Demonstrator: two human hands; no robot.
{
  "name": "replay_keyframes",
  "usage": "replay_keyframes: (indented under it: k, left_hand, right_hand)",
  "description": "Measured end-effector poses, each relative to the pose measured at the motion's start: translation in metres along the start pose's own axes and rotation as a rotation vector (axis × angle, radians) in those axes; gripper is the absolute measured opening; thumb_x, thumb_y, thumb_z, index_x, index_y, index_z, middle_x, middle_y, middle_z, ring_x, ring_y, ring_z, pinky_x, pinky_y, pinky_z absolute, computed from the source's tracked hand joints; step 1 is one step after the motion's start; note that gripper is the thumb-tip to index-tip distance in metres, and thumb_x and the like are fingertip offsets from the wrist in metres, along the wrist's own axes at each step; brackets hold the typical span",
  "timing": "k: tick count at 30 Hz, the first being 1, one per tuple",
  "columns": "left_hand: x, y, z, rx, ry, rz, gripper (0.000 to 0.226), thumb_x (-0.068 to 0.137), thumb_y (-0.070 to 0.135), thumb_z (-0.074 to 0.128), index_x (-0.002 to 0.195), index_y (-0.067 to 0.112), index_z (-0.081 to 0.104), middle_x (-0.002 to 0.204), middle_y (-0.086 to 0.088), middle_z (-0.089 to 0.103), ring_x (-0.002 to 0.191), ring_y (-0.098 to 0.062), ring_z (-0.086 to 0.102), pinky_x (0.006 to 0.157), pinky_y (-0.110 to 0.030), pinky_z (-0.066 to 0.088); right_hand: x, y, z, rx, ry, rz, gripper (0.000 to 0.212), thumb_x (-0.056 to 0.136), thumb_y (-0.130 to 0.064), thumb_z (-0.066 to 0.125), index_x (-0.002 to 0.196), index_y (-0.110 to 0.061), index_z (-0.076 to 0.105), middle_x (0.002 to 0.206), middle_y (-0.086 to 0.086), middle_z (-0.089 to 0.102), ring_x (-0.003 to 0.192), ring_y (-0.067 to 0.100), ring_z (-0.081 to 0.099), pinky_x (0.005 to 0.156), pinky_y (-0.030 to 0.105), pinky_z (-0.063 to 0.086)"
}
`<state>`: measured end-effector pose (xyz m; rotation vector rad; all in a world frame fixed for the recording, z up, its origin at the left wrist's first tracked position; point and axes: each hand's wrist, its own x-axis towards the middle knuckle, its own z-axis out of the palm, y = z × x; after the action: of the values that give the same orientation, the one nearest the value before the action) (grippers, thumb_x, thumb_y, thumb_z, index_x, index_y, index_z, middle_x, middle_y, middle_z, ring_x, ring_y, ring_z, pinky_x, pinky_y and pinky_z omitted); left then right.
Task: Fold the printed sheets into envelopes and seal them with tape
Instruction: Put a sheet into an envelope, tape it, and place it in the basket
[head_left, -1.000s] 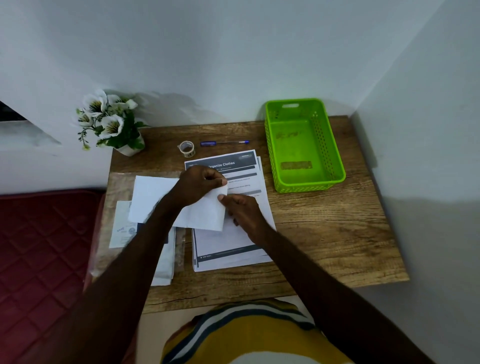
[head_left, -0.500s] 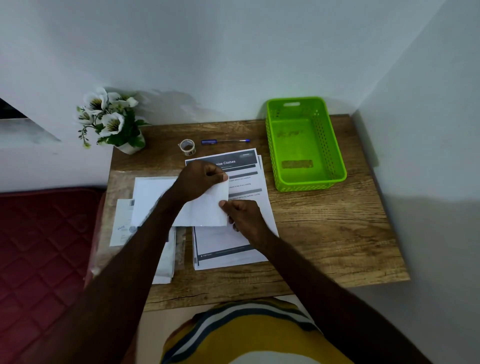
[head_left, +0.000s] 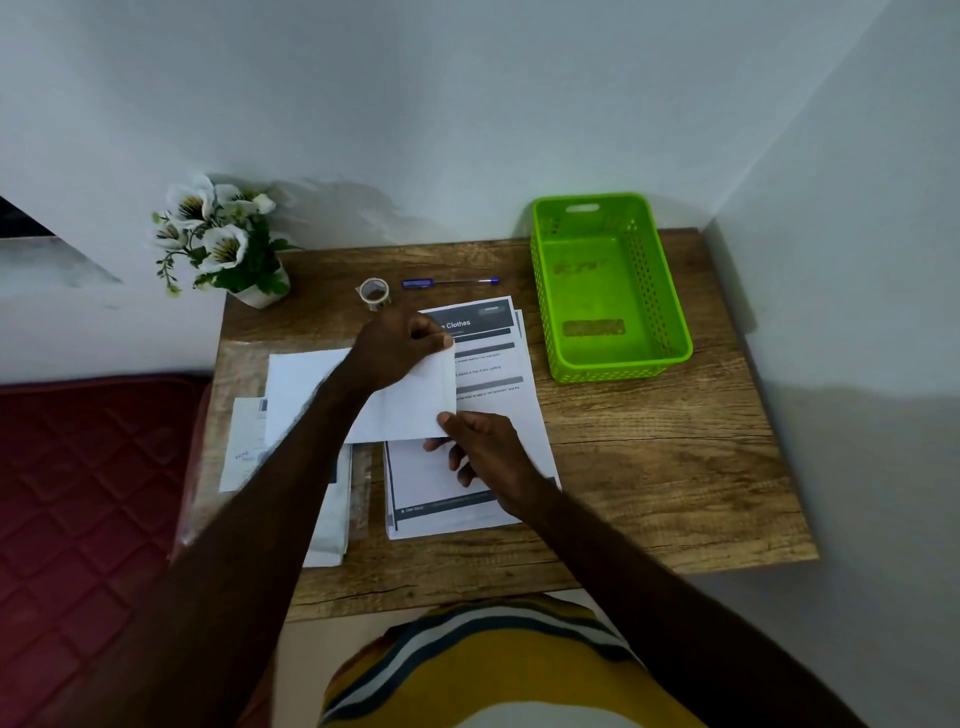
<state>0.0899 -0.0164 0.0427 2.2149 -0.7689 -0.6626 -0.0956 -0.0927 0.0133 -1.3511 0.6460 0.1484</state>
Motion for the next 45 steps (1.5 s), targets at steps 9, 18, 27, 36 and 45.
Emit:
replay_keyframes:
  k: [9, 18, 27, 36, 45]
  left_hand:
    - [0.023, 0.011, -0.023, -0.192, 0.178, -0.224, 0.019, 0.091, 0.033, 0.074, 0.098, 0.016, 0.080, 0.087, -0.004, 0.074, 0.071, -0.012, 0.064, 0.057, -0.022, 0.048]
    - [0.010, -0.022, 0.016, -0.797, 0.425, -0.632, 0.018, 0.088, 0.014, 0.076, 0.100, 0.003, 0.070, 0.099, -0.012, 0.063, 0.084, -0.026, 0.062, 0.077, -0.035, 0.048]
    - [-0.012, -0.028, 0.051, -0.189, 0.639, -0.592, 0.031, 0.097, 0.030, 0.065, 0.108, 0.002, 0.074, 0.108, -0.014, 0.076, 0.099, -0.029, 0.071, 0.082, -0.029, 0.044]
    - [-0.021, -0.025, 0.056, 0.187, 0.698, -0.413, 0.020, 0.092, 0.030, 0.073, 0.104, 0.015, 0.075, 0.107, -0.008, 0.077, 0.095, -0.029, 0.073, 0.081, -0.038, 0.056]
    - [-0.010, -0.024, 0.033, 0.324, 0.748, -0.354, 0.030, 0.097, 0.037, 0.064, 0.109, 0.011, 0.072, 0.103, -0.010, 0.075, 0.089, -0.028, 0.071, 0.077, -0.038, 0.056]
  right_hand:
    - [0.015, -0.031, -0.014, 0.356, 0.373, -0.038, 0.017, 0.096, -0.020, 0.069, 0.083, -0.009, 0.070, 0.065, -0.002, 0.069, 0.042, 0.008, 0.047, 0.038, 0.020, 0.035]
    - [0.073, -0.057, -0.021, -0.284, 0.662, -0.065, 0.028, 0.094, -0.017, 0.058, 0.073, -0.003, 0.069, 0.069, 0.010, 0.063, 0.069, 0.025, 0.058, 0.061, 0.031, 0.039]
    - [0.092, -0.043, -0.021, -0.979, 0.664, -0.208, 0.030, 0.105, -0.027, 0.045, 0.110, -0.011, 0.070, 0.116, 0.009, 0.069, 0.109, 0.028, 0.065, 0.087, 0.034, 0.046]
    - [0.094, -0.025, -0.032, -0.919, 0.610, -0.449, 0.023, 0.097, -0.012, 0.059, 0.115, -0.009, 0.072, 0.118, 0.015, 0.066, 0.103, 0.035, 0.064, 0.086, 0.043, 0.052]
    - [0.093, -0.022, -0.033, -0.921, 0.611, -0.491, 0.018, 0.097, -0.011, 0.060, 0.105, -0.005, 0.075, 0.110, 0.018, 0.067, 0.095, 0.035, 0.066, 0.080, 0.041, 0.052]
